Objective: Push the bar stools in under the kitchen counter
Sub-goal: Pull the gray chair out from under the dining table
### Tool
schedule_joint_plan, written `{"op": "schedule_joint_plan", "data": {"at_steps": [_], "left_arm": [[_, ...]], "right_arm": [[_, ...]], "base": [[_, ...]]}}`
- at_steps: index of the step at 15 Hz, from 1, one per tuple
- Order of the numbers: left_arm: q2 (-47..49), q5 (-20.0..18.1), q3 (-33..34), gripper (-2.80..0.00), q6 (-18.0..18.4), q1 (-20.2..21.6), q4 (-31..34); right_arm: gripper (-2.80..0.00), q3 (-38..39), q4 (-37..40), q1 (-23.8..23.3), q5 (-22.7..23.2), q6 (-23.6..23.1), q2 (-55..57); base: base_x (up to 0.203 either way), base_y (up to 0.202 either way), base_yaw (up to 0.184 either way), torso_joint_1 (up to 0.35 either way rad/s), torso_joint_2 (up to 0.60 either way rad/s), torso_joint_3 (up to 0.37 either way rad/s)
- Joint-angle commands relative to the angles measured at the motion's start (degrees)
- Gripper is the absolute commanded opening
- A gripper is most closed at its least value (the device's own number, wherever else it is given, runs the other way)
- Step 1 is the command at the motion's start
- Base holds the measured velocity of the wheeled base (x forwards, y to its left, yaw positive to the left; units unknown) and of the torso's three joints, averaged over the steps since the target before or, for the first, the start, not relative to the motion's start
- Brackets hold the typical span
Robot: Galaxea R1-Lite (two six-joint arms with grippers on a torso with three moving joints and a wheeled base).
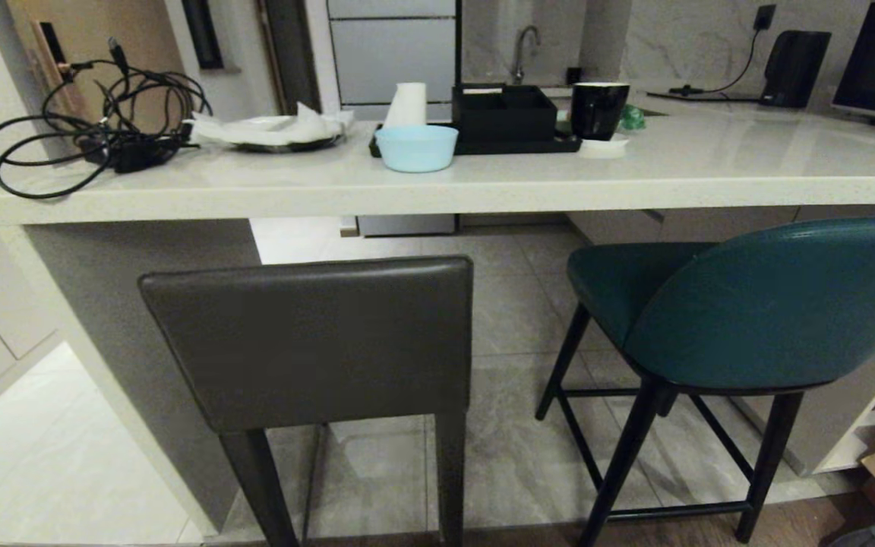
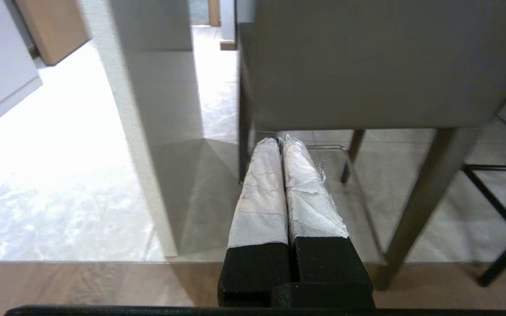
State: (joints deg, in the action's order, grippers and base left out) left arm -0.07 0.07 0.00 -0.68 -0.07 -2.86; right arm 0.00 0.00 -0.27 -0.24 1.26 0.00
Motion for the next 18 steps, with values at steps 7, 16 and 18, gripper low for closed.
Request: {"op": "schedule_joint_plan", "data": {"at_steps": [7, 16, 18], "left_arm": [[0.07, 0.01, 1.05, -2.8, -0.02, 0.02, -0.04], [0.07, 0.01, 1.05, -2.8, -0.02, 0.07, -0.04], [0.07, 0.01, 1.05, -2.8, -0.02, 0.07, -0.04]], "right_arm": [[-2.8, 0.0, 0.0, 0.0, -0.02, 0.05, 0.0], [-2.8, 0.0, 0.0, 0.0, -0.02, 0.06, 0.0], [-2.8, 0.0, 0.0, 0.0, -0.02, 0.06, 0.0]], "base": [[0.0, 0.197, -0.001, 0.001, 0.01, 0.003], [0.0, 0.114, -0.001, 0.002, 0.0, 0.003], [0.0, 0.0, 0.0, 0.0, 0.0, 0.0]]}}
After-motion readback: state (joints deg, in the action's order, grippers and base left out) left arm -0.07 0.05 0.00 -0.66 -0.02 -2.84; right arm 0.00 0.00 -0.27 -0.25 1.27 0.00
